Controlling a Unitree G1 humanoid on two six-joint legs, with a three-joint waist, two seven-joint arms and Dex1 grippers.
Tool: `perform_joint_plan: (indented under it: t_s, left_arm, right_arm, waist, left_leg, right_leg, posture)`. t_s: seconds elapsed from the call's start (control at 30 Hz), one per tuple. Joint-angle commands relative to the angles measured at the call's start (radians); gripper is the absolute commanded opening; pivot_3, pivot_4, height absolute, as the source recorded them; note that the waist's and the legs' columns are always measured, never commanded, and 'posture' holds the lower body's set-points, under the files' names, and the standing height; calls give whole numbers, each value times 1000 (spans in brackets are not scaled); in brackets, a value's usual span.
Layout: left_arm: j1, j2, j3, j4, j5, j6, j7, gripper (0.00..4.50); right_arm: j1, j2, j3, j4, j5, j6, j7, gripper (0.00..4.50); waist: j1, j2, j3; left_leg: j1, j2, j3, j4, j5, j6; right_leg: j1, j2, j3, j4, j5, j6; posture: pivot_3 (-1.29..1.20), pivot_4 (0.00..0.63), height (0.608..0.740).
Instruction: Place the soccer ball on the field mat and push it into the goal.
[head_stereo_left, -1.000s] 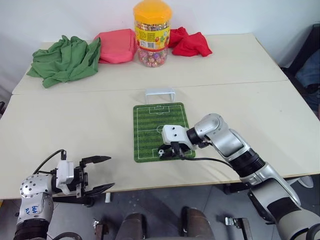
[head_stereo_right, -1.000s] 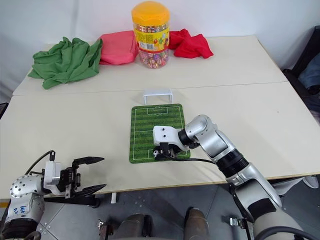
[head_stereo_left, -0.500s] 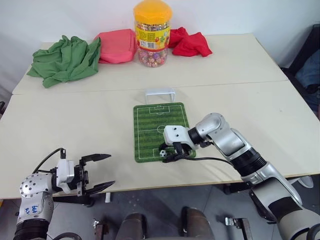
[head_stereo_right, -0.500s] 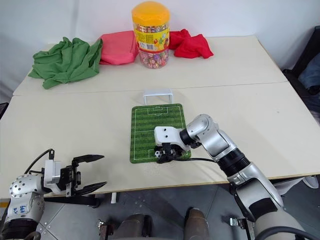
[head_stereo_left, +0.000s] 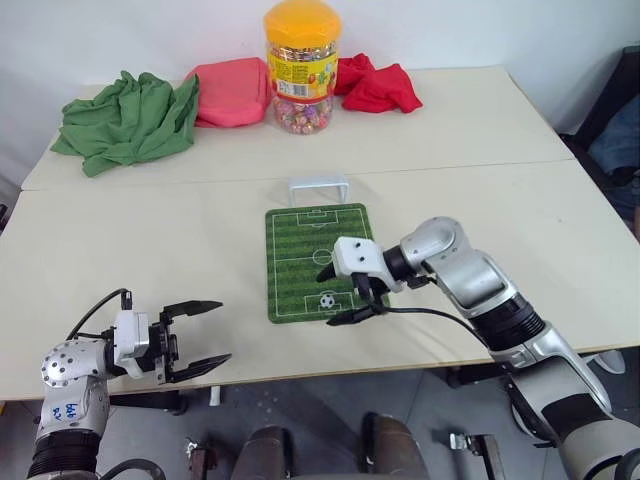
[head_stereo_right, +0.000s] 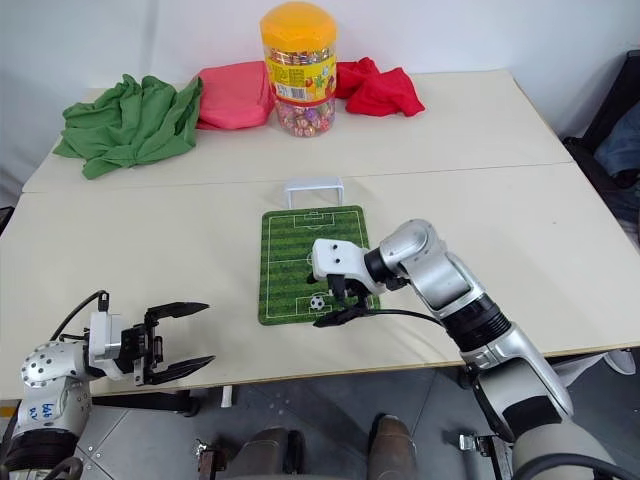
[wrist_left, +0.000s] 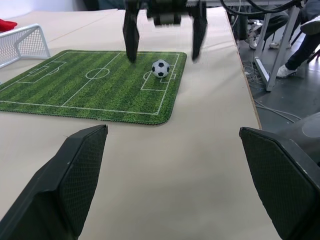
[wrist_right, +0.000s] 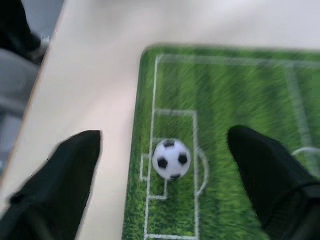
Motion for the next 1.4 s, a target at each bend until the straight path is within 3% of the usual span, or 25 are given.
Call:
perform_joint_plan:
  t_s: [0.03, 0.3, 0.67, 0.87, 1.0, 1.1, 1.2, 1.4]
  left_arm:
    - [-19, -2, 9, 1, -15, 5, -7, 4500]
    - [-69, 4, 1, 35, -8, 17, -34, 4500]
    - [-105, 12, 1, 56, -3, 31, -57, 4500]
    - [-98, 14, 5, 49, -4, 31, -58, 4500]
    - [-103, 14, 6, 48, -2, 31, -51, 4500]
    - [-107, 14, 8, 53, -1, 26, -50, 4500]
    - [-110, 13, 8, 56, 2, 22, -47, 4500]
    - [-101, 11, -4, 47, 10, 51, -28, 4500]
  right_arm:
    - [69, -36, -51, -140, 81, 72, -4, 2860]
    - [226, -14, -111, -227, 166, 86, -112, 46]
    - [222, 12, -16, -106, 112, 26, -165, 15]
    - [125, 58, 12, 129, 36, -93, -184, 15]
    - [-31, 106, -30, 402, -41, -259, -281, 15]
    - [-103, 126, -69, 486, -43, -330, -313, 15]
    - [-138, 129, -122, 446, -7, -277, -315, 15]
    - [-29, 79, -148, 218, 51, -150, -257, 15]
  waist:
    - [3, -1, -1]
    - [0, -2, -1]
    - [1, -3, -1]
    - [-3, -3, -1]
    - [-6, -3, -1]
    - [-5, -3, -1]
    - [-4, -3, -1]
    - [-2, -3, -1]
  left_leg:
    - [0, 0, 0, 0, 0, 0]
    - [0, 0, 1, 0, -1, 0]
    - [0, 1, 1, 0, -1, 0]
    - [0, 1, 1, 0, -1, 0]
    - [0, 1, 1, 0, -1, 0]
    - [0, 1, 1, 0, -1, 0]
    - [0, 1, 1, -1, -1, 0]
    - [0, 1, 1, -1, -1, 0]
  right_leg:
    - [0, 0, 0, 0, 0, 0]
    - [0, 0, 0, 0, 0, 0]
    - [0, 1, 0, -1, 0, 0]
    - [0, 1, 0, 0, 0, 0]
    - [0, 1, 0, 0, 0, 0]
    - [0, 1, 0, 0, 0, 0]
    - [0, 1, 0, 0, 0, 0]
    - [0, 1, -1, -1, 0, 0]
  posture:
    - [0, 150, 740]
    - [0, 150, 740]
    - [0, 150, 740]
    - [0, 150, 740]
    - [0, 150, 740]
    - [0, 150, 740]
    - [0, 150, 740]
    - [0, 150, 740]
